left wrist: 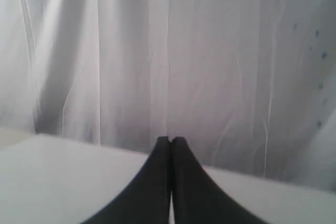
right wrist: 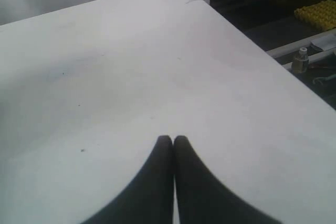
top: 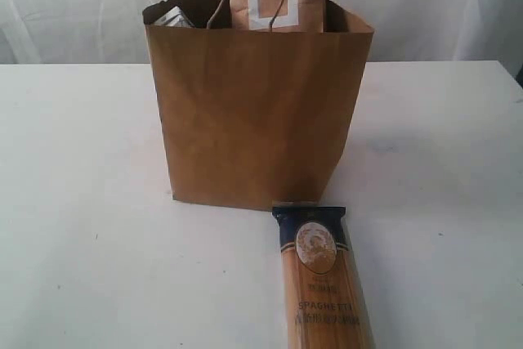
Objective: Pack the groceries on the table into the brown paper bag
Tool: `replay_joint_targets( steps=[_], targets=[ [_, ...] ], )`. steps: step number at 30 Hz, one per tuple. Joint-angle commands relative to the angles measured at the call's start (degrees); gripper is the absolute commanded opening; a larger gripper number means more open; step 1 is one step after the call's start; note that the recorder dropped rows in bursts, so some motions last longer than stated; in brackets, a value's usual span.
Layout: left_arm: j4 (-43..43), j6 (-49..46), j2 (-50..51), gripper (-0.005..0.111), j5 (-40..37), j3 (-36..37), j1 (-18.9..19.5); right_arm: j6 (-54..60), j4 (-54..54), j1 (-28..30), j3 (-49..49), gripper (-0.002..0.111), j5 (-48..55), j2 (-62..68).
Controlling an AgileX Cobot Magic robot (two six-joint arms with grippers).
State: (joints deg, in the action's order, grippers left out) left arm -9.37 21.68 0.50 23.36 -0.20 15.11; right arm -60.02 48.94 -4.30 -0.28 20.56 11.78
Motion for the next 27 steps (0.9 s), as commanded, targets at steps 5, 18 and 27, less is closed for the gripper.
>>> replay_joint_targets(
  steps=[5, 18, 27],
  targets=[
    [35.12, -40.15, -0.50, 0.000, -12.14, 0.20, 0.20, -0.12, 0.61, 0.31, 0.28, 0.000, -0.28, 0.02],
    [35.70, -57.00, -0.50, 0.000, -32.61, 0.20, 0.20, -0.12, 0.61, 0.31, 0.28, 0.000, 0.59, -6.16],
    [33.75, -60.79, -0.50, 0.000, -27.75, 0.20, 0.20, -0.12, 0.46, 0.31, 0.28, 0.000, 0.15, -11.78]
  ],
)
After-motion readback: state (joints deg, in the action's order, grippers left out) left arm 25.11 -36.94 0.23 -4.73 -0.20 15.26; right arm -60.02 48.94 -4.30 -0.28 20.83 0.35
